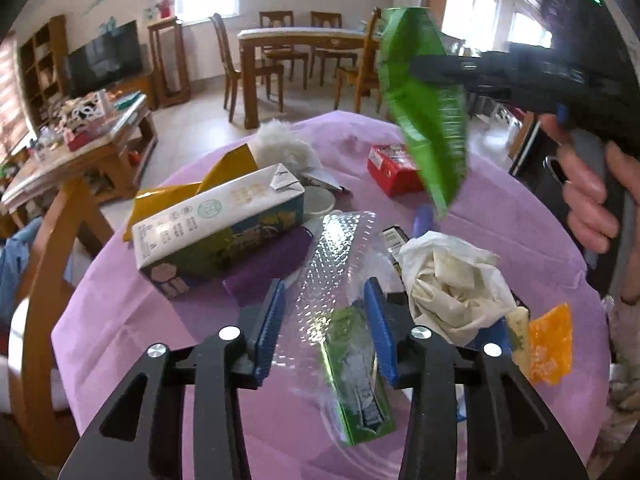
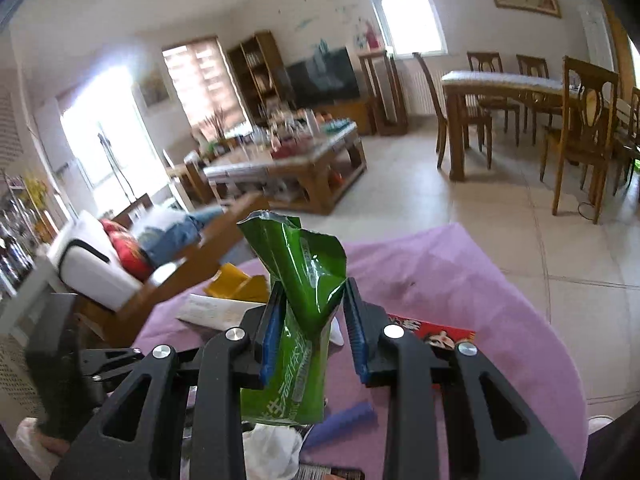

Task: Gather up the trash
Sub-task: 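Grasp the green snack wrapper with the right tool while the left tool grasps the clear plastic tray, then carry both items to the black bin and open both tools to drop them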

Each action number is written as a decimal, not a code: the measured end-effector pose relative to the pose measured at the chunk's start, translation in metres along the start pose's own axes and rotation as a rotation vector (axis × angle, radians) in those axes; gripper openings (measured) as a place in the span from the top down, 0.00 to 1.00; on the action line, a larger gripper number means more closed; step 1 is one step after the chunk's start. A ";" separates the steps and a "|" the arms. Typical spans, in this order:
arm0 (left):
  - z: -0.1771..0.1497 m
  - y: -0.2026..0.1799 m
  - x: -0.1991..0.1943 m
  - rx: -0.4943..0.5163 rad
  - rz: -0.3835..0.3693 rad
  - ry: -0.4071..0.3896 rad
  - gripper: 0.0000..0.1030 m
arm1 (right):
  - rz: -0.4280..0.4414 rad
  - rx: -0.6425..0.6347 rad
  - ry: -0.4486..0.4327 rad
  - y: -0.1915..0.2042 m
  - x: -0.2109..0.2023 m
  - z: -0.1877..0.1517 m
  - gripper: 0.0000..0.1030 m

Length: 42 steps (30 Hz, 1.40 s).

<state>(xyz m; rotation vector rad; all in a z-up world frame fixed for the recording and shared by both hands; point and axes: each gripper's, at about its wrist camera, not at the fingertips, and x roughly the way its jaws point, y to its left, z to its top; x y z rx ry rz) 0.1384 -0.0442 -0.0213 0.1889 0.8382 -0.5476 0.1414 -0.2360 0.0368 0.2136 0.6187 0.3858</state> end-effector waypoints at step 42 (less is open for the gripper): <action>0.099 -0.434 0.094 0.066 -0.597 -0.102 0.64 | -0.550 0.381 -0.395 -0.281 -0.338 -0.151 0.71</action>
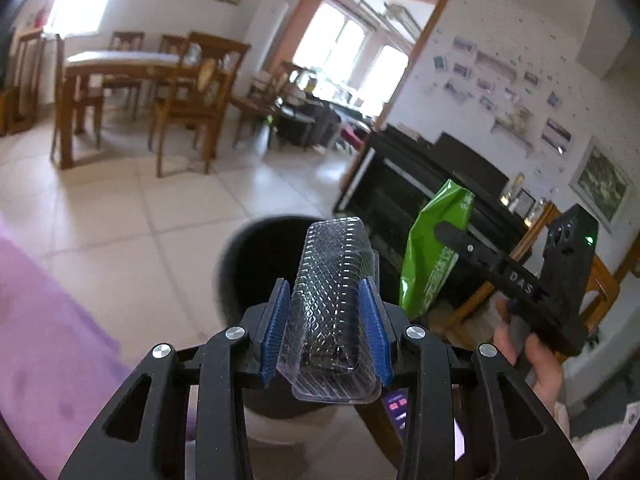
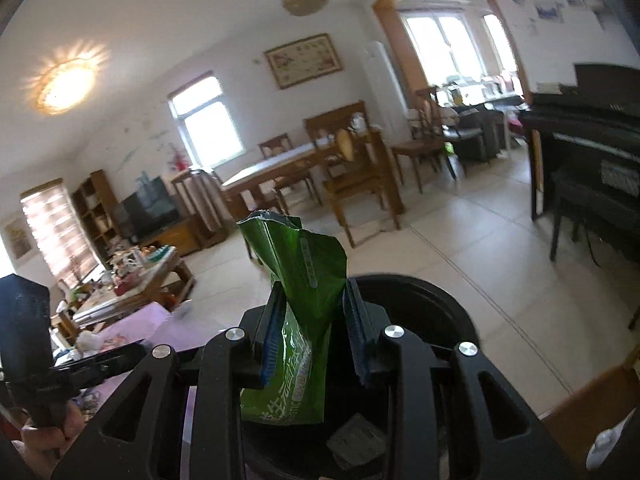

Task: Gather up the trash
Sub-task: 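Carry both items to the black bin and open both tools to drop them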

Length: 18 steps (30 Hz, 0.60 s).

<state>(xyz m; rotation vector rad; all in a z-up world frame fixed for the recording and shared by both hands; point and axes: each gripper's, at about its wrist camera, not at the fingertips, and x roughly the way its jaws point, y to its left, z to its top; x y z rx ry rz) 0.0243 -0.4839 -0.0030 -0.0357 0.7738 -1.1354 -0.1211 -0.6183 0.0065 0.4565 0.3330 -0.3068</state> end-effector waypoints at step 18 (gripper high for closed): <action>-0.013 -0.020 0.088 0.012 0.059 0.118 0.50 | -0.013 0.062 0.099 -0.037 0.014 -0.023 0.41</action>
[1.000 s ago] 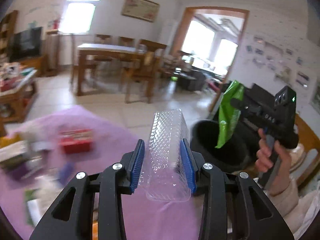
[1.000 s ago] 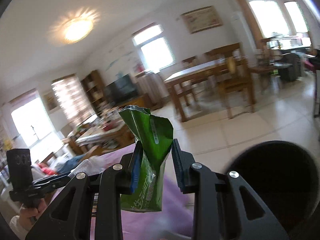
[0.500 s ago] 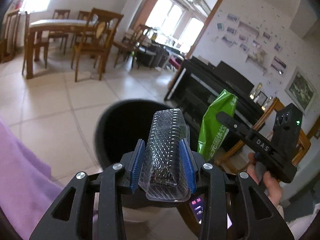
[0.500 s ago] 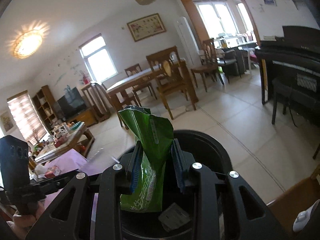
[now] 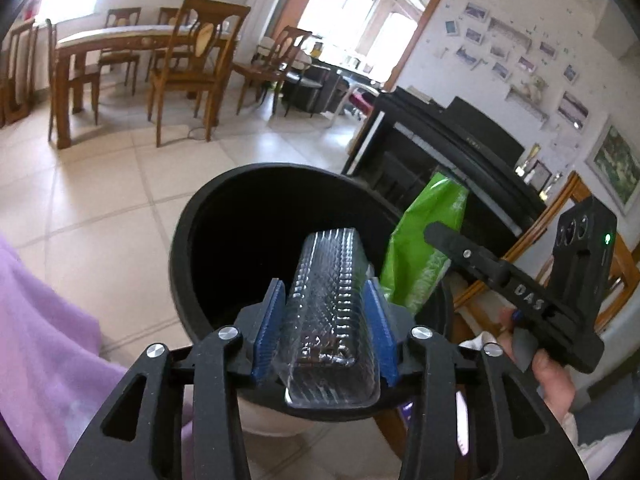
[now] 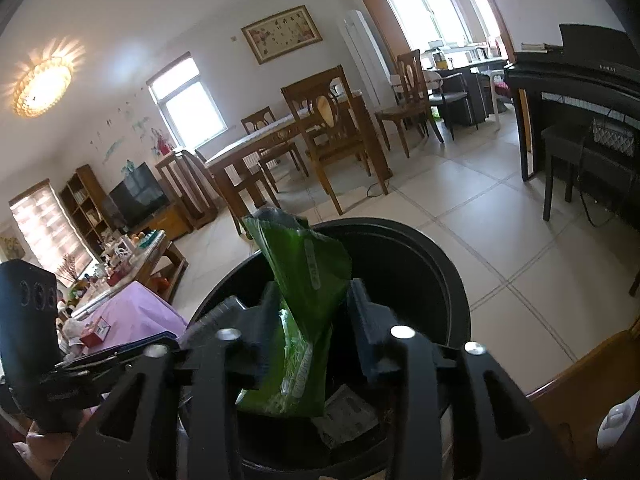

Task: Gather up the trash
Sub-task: 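Carry both items to the black bin and open both tools to drop them, then return both tools to the table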

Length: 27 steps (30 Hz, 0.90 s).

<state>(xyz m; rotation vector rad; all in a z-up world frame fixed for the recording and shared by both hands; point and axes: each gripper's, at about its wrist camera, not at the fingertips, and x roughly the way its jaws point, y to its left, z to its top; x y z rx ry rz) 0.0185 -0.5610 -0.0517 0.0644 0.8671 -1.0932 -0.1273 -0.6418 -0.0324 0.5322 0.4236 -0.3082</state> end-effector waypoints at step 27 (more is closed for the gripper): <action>-0.108 0.178 -0.331 -0.236 0.439 -0.341 0.13 | 0.287 -0.305 0.210 0.213 0.045 -0.042 0.12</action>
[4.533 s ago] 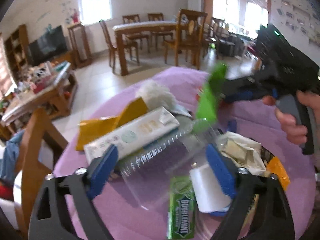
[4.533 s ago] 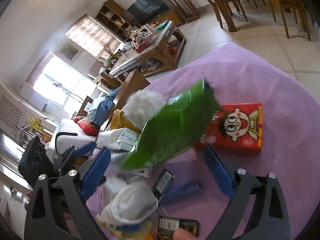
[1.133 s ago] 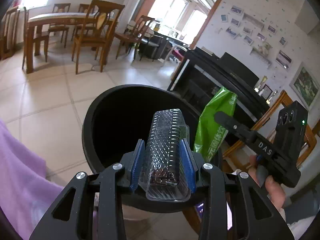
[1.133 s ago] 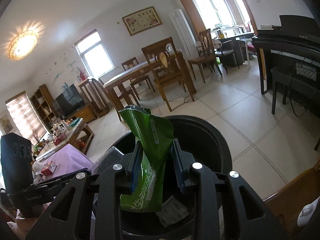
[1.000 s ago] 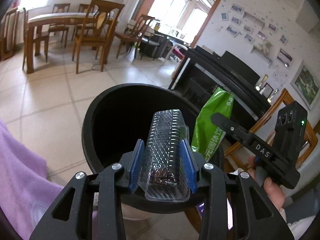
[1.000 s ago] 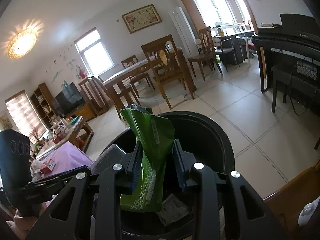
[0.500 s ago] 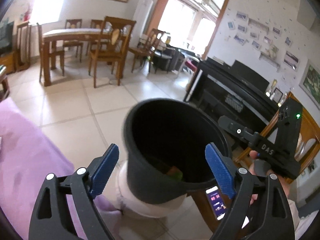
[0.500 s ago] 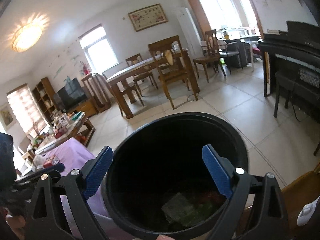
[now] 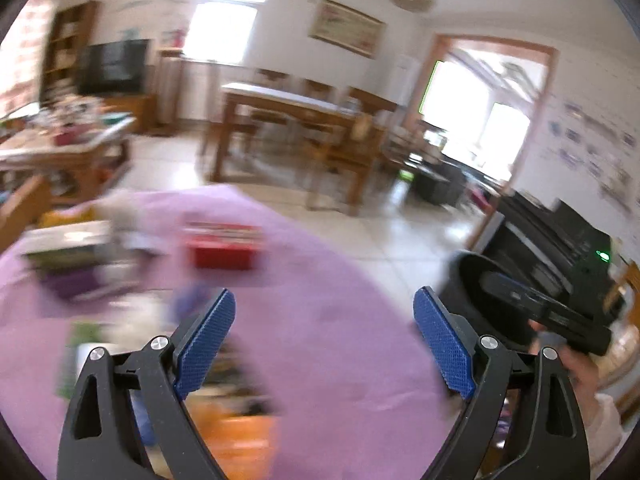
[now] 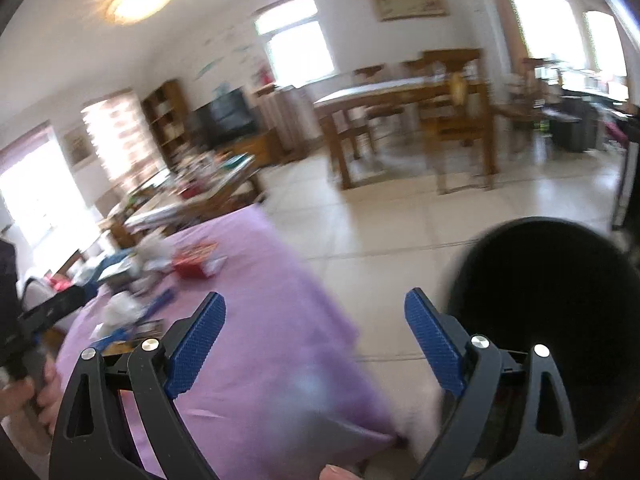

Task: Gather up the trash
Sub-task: 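Return both tools to the table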

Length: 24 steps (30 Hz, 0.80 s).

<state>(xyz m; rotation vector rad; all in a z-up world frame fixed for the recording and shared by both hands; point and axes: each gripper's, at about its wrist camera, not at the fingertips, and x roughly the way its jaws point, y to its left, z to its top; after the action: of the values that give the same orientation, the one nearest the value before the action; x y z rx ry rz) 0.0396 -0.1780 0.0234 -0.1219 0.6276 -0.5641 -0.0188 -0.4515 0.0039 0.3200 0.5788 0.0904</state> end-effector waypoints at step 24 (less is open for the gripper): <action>0.063 0.238 0.062 0.405 0.144 0.277 0.14 | 0.374 -0.219 0.476 0.232 0.171 -0.027 0.22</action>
<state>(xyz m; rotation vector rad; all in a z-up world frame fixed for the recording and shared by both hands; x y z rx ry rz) 0.2277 -0.0144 -0.0239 0.3854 0.7713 -0.5625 0.1105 -0.1953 -0.0326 0.1889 0.9659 0.5989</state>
